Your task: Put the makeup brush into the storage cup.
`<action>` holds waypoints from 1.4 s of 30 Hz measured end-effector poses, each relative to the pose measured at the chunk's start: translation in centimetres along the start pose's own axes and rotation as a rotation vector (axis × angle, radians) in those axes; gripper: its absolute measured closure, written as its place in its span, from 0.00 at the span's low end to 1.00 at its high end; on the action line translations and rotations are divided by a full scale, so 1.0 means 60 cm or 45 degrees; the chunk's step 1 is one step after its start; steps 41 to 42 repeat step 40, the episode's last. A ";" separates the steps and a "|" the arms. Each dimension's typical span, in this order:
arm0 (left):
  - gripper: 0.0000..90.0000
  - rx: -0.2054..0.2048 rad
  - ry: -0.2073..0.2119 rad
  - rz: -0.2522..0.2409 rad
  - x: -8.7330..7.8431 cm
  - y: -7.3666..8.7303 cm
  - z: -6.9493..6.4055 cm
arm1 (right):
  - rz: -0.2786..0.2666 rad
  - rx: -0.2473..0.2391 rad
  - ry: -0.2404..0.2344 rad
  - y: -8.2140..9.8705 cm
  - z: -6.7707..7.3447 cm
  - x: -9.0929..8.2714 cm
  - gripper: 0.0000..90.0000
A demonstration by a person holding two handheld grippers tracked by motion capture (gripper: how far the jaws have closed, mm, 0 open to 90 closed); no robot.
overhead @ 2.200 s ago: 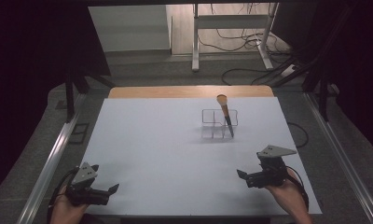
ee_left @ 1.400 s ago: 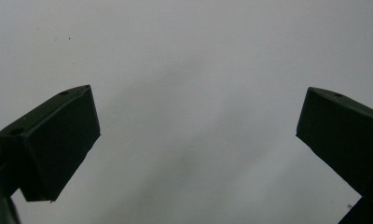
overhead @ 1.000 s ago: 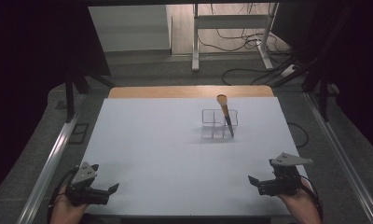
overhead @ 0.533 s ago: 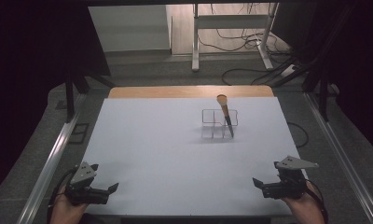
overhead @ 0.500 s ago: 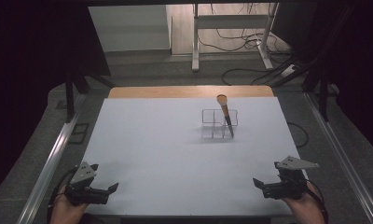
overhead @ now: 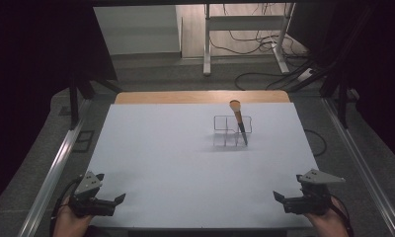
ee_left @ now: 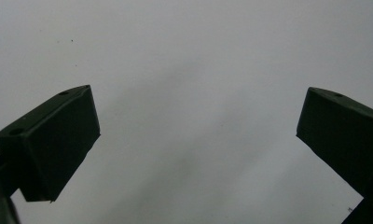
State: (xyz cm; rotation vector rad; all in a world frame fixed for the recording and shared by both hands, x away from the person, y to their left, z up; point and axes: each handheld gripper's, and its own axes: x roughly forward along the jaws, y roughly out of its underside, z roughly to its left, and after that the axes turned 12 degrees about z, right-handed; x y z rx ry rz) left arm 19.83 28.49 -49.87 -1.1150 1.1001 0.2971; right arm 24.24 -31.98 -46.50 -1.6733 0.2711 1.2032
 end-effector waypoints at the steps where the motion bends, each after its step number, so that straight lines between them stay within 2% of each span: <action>1: 0.00 0.000 0.001 -0.001 0.000 0.000 0.000 | 0.001 0.003 0.002 0.001 0.000 -0.001 0.00; 21: 0.00 0.003 -0.001 0.003 0.000 0.000 0.000 | -0.003 0.045 0.038 0.029 -0.009 -0.011 0.00; 27: 0.00 0.003 -0.001 0.004 0.000 0.000 0.000 | 0.006 0.056 0.066 0.039 -0.012 -0.014 0.00; 35: 0.00 0.009 -0.002 0.013 0.001 0.000 0.000 | 0.018 0.080 0.067 0.049 -0.017 -0.014 0.00; 42: 0.00 0.009 -0.003 0.011 0.002 -0.002 -0.001 | 0.029 0.073 0.067 0.049 -0.018 -0.011 0.00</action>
